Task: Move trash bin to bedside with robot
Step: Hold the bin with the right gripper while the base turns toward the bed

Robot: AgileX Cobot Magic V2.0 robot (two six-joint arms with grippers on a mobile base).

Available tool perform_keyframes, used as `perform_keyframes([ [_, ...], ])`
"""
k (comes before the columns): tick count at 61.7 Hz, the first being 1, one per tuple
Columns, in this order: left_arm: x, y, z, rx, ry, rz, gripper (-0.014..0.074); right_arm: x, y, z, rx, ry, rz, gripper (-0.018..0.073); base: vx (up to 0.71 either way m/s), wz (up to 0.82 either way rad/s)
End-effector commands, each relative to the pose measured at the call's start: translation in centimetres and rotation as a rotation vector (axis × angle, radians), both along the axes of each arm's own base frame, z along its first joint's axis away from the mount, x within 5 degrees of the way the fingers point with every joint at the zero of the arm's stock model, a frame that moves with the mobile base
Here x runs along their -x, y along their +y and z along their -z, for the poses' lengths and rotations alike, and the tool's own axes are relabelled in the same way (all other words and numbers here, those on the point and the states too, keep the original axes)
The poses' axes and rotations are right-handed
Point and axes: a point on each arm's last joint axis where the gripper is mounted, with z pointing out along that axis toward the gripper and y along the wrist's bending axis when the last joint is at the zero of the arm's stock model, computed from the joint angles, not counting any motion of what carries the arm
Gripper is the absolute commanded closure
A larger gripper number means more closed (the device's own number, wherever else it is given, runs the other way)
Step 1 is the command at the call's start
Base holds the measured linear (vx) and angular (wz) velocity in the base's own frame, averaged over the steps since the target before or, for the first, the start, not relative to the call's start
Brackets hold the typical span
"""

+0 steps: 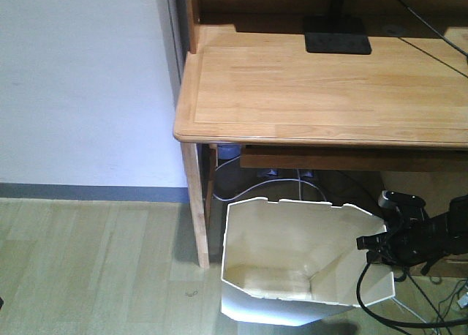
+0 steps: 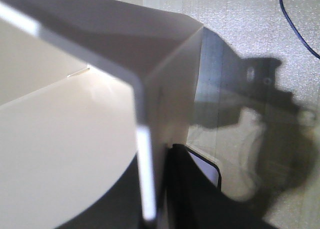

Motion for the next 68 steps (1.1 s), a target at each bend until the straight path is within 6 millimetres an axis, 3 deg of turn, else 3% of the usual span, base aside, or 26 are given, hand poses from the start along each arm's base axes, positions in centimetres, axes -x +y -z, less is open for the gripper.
perform_keyframes([
  [1, -0.06, -0.01, -0.07, 0.007, -0.065, 0.000, 0.0603, -1.45, 1.28, -2.62, -0.179, -0.125, -0.009, 0.0564, -0.05, 0.18],
  [68, -0.06, -0.01, -0.07, 0.007, -0.065, 0.000, 0.0603, -1.39, 1.29, -2.60, -0.178, -0.123, -0.008, 0.0564, -0.06, 0.37],
])
